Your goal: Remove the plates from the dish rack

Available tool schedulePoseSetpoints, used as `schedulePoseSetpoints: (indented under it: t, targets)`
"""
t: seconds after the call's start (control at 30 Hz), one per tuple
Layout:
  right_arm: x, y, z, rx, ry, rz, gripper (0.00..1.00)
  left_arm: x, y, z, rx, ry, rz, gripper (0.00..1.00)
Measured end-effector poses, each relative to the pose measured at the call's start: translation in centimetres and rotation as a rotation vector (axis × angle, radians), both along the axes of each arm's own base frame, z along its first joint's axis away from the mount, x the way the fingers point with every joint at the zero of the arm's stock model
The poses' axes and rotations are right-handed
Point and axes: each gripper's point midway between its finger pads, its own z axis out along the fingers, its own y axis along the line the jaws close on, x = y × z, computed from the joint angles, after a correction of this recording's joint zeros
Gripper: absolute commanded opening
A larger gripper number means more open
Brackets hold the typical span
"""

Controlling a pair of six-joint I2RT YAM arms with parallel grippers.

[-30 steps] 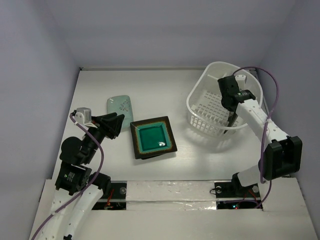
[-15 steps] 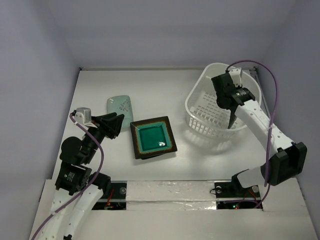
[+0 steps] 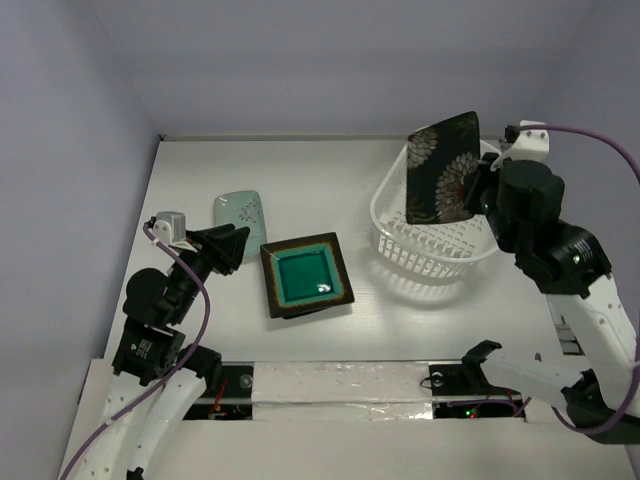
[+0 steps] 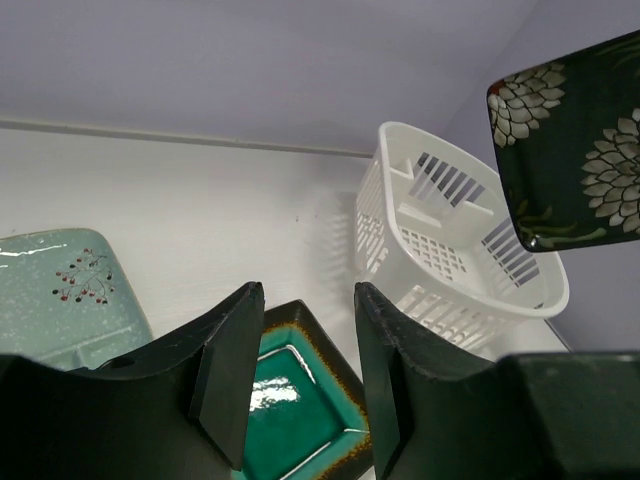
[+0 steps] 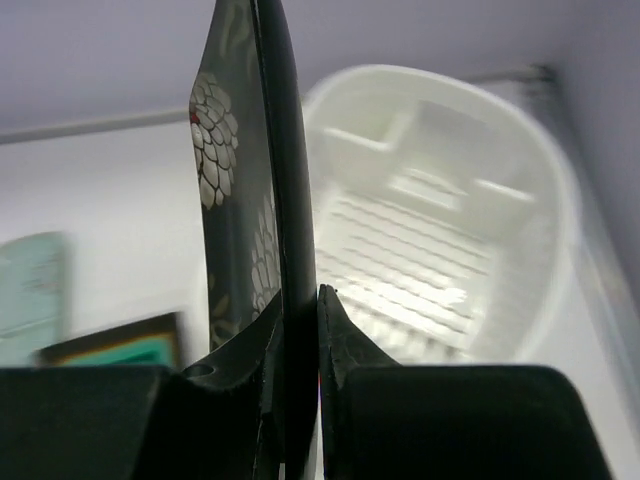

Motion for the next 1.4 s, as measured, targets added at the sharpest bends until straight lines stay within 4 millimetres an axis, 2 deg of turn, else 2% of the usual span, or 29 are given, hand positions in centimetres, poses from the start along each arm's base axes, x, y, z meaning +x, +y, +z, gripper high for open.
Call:
schedulePoseSetpoints:
  t: [0.1,0.2,0.27,0.33,0.47,0.57,0.7,0.83,1.17,1.3,1.4]
  targets:
    - [-0.5,4.6,-0.5,0.133,-0.033,0.199,0.0,0.2,0.0,-0.2,0.003,0.009,0.004,0.39]
    - [-0.4,9.8,-3.1,0.245,-0.012,0.364,0.0,0.6,0.1,-0.5,0.008,0.022,0.016,0.39]
    - [-0.3,13.8,-6.1,0.312,0.038,0.469,0.0,0.9,0.2,-0.8,0.012,0.032,0.023,0.39]
    - [-0.6,17.3,-10.0,0.352,0.128,0.544,0.0,1.2,0.3,-0.9,0.015,0.039,0.033,0.39]
    - [-2.2,22.1,-16.7,0.374,0.3,0.63,0.0,1.5,0.6,-1.1,0.017,0.047,0.05,0.39]
    - [-3.2,24.6,-19.1,0.398,0.36,0.656,0.0,1.6,0.7,-1.2,0.018,0.052,0.057,0.39]
    - [-3.0,26.6,-20.3,0.48,0.36,0.657,0.0,1.8,0.6,-1.5,0.022,0.063,0.057,0.39]
    - [-2.3,27.4,-21.7,0.558,0.349,0.62,0.0,2.0,0.5,-1.7,0.025,0.071,0.056,0.39]
    - [-1.8,27.4,-27.2,0.626,0.421,0.507,0.0,2.1,0.5,-1.8,0.027,0.075,0.055,0.39]
    - [-2.1,27.1,-28.2,0.638,0.44,0.488,0.0,2.1,0.5,-1.8,0.027,0.075,0.055,0.39]
    - [-2.2,27.0,-28.6,0.66,0.441,0.481,0.05,2.0,0.5,-1.8,0.027,0.075,0.053,0.39]
